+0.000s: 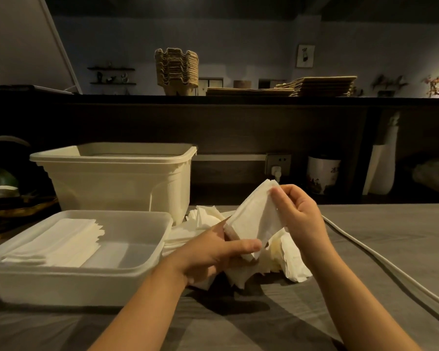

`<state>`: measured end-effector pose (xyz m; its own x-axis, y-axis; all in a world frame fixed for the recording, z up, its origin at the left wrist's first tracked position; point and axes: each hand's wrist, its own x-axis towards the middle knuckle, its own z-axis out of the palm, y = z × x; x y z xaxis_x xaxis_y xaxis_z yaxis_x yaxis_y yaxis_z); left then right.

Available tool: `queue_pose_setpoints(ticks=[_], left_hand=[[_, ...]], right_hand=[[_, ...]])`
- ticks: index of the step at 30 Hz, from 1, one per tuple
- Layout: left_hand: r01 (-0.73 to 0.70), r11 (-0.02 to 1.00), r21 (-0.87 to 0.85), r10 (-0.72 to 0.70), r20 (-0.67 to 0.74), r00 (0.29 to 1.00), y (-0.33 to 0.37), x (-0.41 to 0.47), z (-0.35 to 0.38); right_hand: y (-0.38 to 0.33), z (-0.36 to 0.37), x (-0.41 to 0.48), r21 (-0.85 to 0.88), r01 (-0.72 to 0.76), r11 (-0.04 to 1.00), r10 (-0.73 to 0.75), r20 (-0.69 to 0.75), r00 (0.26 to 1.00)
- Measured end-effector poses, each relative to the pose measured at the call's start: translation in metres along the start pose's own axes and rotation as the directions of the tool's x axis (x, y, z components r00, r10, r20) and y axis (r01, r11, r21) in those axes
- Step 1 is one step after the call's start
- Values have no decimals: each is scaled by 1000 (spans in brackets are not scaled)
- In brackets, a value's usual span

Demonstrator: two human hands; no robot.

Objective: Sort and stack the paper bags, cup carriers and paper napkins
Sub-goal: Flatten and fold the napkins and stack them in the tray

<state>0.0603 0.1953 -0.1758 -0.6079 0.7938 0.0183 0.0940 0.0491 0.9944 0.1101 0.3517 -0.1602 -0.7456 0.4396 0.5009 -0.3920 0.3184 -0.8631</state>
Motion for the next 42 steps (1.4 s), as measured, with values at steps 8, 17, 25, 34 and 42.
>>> queue_pose_setpoints(ticks=[8,17,25,34,42], left_hand=[[-74,988,-132,41,-240,970,3,6,3],[-102,934,-344,18,-240,971,9,3,1],[-102,988,-118,53,-362,931,2,9,6],[-151,960,-238,58,-359,932,5,7,5],[-303,840,-450,81,-449,890,10,7,11]], right_hand=[[2,-3,2,166,16,986,-23,41,999],[5,-5,2,250,-168,954,92,292,952],[7,0,1,122,-75,990,49,207,977],[7,-1,1,142,-148,979,109,253,961],[2,-2,2,314,-150,938,111,140,984]])
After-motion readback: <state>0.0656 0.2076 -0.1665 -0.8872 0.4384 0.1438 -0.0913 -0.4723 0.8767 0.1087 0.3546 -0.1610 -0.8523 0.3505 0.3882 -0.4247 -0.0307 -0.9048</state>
